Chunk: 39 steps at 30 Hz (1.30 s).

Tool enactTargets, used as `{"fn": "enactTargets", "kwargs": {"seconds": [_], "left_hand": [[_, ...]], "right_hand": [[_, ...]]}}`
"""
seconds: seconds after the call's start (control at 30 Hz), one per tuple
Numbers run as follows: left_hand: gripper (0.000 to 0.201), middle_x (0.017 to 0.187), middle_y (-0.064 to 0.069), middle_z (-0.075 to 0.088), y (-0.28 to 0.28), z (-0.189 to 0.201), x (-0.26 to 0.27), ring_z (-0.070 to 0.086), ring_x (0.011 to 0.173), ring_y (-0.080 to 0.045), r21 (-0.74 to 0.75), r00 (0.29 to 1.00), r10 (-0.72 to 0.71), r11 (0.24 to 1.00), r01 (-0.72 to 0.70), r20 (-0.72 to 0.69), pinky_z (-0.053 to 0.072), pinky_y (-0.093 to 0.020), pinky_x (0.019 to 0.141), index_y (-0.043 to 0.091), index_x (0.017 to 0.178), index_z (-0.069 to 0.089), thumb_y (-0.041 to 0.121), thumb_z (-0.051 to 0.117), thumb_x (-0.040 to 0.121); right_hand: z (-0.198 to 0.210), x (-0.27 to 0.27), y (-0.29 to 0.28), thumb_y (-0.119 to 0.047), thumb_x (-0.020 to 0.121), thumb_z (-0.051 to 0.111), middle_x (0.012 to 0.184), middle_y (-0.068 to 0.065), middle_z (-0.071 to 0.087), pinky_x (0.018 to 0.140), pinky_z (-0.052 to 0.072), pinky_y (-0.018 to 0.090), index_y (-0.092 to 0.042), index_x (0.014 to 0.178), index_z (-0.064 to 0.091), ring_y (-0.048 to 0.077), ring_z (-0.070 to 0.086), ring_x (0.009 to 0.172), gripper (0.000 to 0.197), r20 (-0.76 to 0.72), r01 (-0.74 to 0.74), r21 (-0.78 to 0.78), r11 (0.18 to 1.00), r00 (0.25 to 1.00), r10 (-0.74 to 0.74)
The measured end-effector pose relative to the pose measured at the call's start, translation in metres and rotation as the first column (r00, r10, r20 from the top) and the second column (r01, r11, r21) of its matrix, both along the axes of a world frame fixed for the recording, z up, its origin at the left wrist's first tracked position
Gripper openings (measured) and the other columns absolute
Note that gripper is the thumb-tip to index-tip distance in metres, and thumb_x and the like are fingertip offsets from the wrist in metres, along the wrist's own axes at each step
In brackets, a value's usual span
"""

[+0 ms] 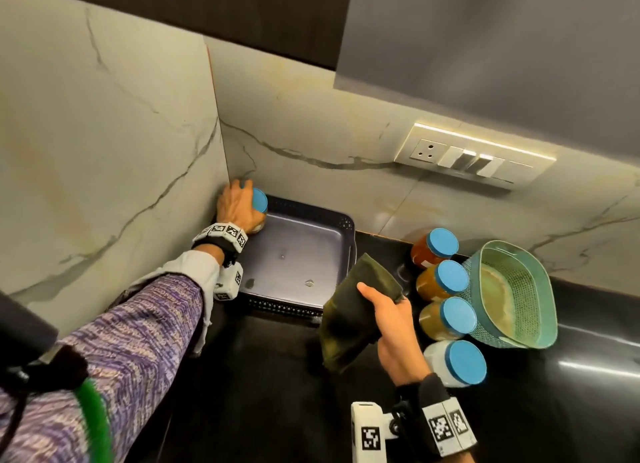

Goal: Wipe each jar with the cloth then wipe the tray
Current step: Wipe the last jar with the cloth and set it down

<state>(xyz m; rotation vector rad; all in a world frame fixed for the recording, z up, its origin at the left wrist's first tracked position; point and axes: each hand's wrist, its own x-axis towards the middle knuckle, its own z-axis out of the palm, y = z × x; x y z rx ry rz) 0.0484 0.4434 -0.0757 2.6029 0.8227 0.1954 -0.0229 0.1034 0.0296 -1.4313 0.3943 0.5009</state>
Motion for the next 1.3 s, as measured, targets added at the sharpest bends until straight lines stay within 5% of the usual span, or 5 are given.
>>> {"fn": "enactTargets", "kwargs": {"seconds": [0.4,0.73,1.0,1.1,1.3], "left_hand": [[0.083,0.114,0.002,0.062,-0.145,0.057,-0.131,0.059,0.106,-0.02,-0.413,0.889,-0.004,0.884,0.217,0.459,0.048,-0.033,0.094,0.019,0.13,0.068,0.042,0.094,0.054],[0.1,0.127,0.002,0.06,-0.22,-0.039,-0.227,0.056,0.118,-0.018,-0.455,0.904,-0.159,0.821,0.344,0.397,0.047,-0.036,0.106,0.013,0.147,0.055,0.03,0.094,0.057],[0.089,0.137,0.004,0.063,-0.242,-0.062,-0.233,0.055,0.128,-0.016,-0.511,0.904,-0.144,0.784,0.352,0.403,0.042,-0.04,0.106,0.017,0.142,0.056,0.05,0.081,0.064],[0.073,0.137,0.001,0.065,-0.241,-0.066,-0.234,0.059,0.129,-0.018,-0.533,0.88,-0.122,0.754,0.383,0.46,0.046,-0.044,0.11,0.013,0.14,0.058,0.041,0.078,0.075],[0.056,0.117,-0.001,0.072,-0.235,-0.069,-0.234,0.071,0.108,-0.019,-0.544,0.817,-0.099,0.7,0.464,0.569,0.055,-0.044,0.098,0.01,0.121,0.068,0.021,0.09,0.071]], "right_hand": [[-0.002,-0.026,-0.026,-0.017,0.097,0.068,0.108,-0.003,0.074,0.081,0.058,0.03,-0.031,0.105,0.067,0.013,0.07,0.101,0.017,0.231,0.111,-0.061,0.992,0.968,-0.094],[-0.048,-0.083,-0.04,-0.015,0.098,0.064,0.1,-0.002,0.077,0.094,0.057,0.05,-0.022,0.112,0.075,0.015,0.071,0.098,0.019,0.456,-0.012,-0.441,0.897,0.858,0.236],[-0.078,-0.12,-0.032,0.005,0.069,0.07,0.129,-0.009,0.07,0.108,0.049,0.031,-0.022,0.125,0.073,0.008,0.064,0.122,0.062,0.512,-0.162,-0.75,0.641,0.47,0.719],[-0.089,-0.123,-0.039,-0.011,0.063,0.077,0.131,-0.005,0.069,0.103,0.05,0.029,-0.021,0.122,0.074,0.018,0.064,0.117,0.06,0.435,-0.123,-0.863,0.49,0.311,0.845],[-0.084,-0.114,-0.053,-0.023,0.079,0.083,0.109,-0.005,0.077,0.086,0.057,0.031,-0.019,0.104,0.079,0.017,0.07,0.096,0.025,0.443,-0.119,-0.885,0.451,0.084,0.892]]}}
